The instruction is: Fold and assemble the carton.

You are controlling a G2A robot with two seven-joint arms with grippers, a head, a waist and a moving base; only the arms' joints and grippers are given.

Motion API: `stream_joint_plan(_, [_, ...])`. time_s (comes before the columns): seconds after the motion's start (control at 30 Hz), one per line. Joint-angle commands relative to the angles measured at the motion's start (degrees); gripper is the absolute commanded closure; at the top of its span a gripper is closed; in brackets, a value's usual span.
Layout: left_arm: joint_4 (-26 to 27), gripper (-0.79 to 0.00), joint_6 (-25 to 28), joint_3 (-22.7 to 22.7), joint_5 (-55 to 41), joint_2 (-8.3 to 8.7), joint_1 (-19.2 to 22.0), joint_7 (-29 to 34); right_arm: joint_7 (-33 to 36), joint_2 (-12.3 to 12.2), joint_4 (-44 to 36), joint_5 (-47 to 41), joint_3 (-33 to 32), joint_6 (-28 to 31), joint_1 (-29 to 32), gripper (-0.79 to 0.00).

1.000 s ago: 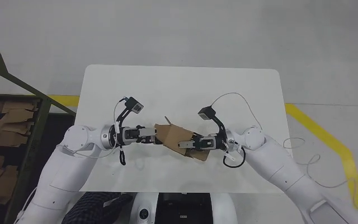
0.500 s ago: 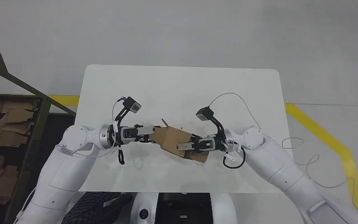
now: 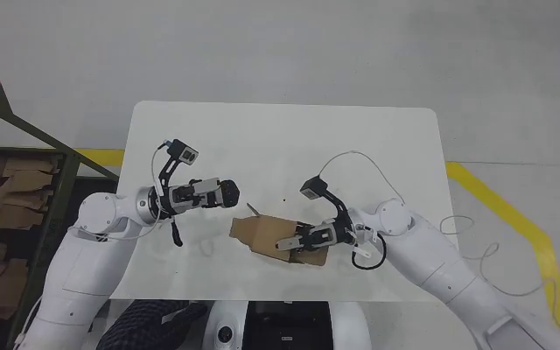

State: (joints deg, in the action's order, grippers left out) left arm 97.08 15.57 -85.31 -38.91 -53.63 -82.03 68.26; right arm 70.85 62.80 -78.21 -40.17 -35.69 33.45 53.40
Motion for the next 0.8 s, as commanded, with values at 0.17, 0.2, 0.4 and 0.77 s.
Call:
stream_joint_plan(0.17, [0.3,-0.785,-0.3,1.9,0.8,-0.29,0.7,-0.3,0.9,-0.2,-1.8,0.6,1.6,-0.9,-0.4,0.0])
stream_joint_plan(0.2, [0.4,-0.785,-0.4,2.3,1.1,-0.33,0.9,-0.2,1.0,-0.2,-1.9,0.7,1.8,-1.0,-0.5,0.0])
stream_joint_plan(0.4, [0.8,-0.785,-0.7,4.0,1.9,-0.54,1.5,0.0,0.5,0.1,-1.6,-0.2,2.9,-0.6,-1.5,0.0])
stream_joint_plan(0.77, [0.9,-0.785,-1.2,4.3,0.7,-0.6,1.3,1.8,-1.4,0.2,1.3,-1.9,2.5,1.4,-2.4,0.0])
